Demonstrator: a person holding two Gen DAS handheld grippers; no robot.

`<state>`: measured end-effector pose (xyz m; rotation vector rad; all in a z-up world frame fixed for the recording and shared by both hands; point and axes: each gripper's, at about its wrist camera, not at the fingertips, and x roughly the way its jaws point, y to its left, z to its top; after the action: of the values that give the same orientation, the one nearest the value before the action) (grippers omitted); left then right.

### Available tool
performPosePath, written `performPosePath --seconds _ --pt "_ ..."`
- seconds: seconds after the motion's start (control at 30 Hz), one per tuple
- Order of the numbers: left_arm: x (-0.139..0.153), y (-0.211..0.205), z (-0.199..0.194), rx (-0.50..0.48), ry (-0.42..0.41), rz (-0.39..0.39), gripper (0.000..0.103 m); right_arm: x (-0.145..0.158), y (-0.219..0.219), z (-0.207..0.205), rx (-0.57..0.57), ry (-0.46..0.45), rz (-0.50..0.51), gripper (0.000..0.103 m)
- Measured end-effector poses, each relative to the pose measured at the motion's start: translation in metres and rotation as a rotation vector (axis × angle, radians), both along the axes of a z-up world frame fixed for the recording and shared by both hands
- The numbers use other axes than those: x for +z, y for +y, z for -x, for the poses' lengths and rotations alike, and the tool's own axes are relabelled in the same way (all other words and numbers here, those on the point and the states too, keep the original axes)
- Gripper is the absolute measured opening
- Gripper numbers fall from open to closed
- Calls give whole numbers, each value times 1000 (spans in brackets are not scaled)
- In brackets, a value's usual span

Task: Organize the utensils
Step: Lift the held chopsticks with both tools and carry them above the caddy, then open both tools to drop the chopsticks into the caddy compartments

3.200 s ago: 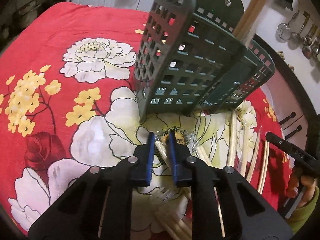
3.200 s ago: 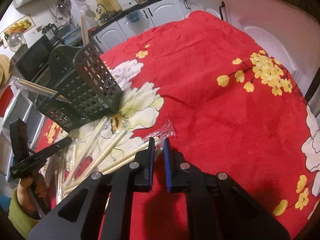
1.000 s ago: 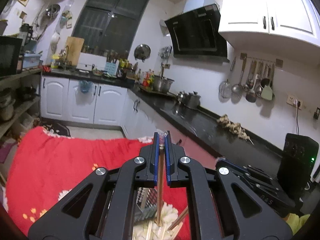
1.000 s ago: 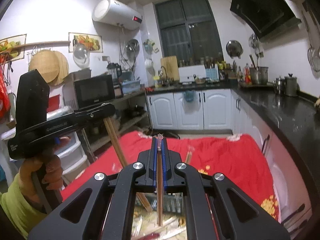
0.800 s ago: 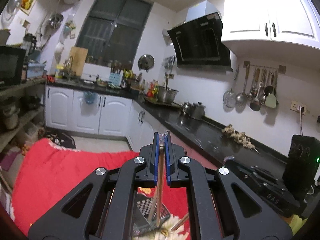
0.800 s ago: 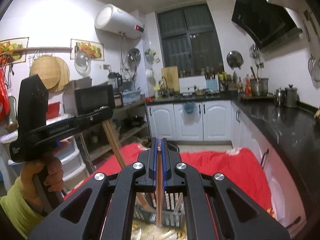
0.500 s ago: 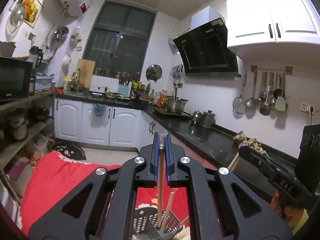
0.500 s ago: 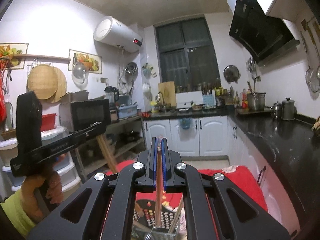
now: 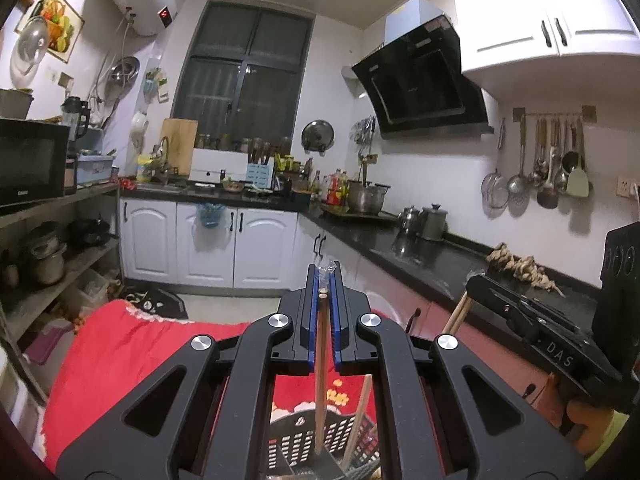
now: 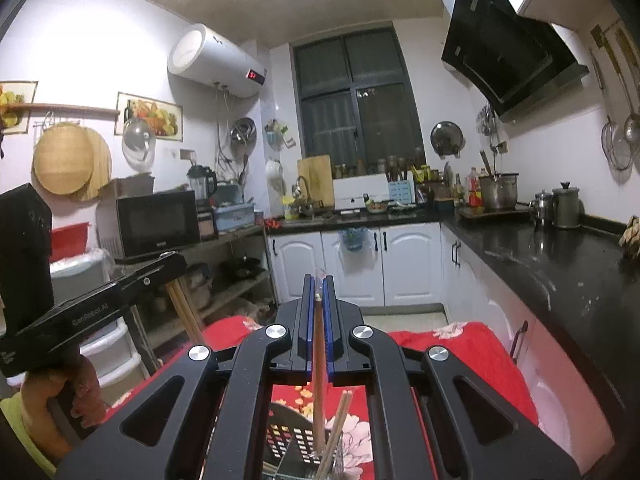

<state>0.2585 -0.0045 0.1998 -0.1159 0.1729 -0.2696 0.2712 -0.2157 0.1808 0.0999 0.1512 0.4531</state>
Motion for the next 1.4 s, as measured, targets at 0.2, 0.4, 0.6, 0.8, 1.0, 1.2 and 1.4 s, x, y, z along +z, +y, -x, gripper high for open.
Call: performPosePath --seconds 0.2,0.4,0.6,0.8,1.0,1.2,1.4 --pt "-25 2 -11 -7 54 1 3 -25 5 -8 -1 53 3 4" --pt "-42 5 -15 -16 92 7 3 -41 9 -12 0 89 5 5" --pt "-55 6 -17 -29 130 15 3 -51 8 -13 -11 119 -2 5" --pt "-65 5 -21 -36 171 12 6 -58 3 -12 -17 156 -13 15" --pt "-70 10 -19 -33 202 31 35 -63 -5 -10 -23 208 -27 35" --pt "-68 15 -14 -17 208 52 60 -66 -11 -3 -31 233 -18 42" --pt "-68 19 -6 -9 217 65 83 -74 -13 4 -29 263 7 48"
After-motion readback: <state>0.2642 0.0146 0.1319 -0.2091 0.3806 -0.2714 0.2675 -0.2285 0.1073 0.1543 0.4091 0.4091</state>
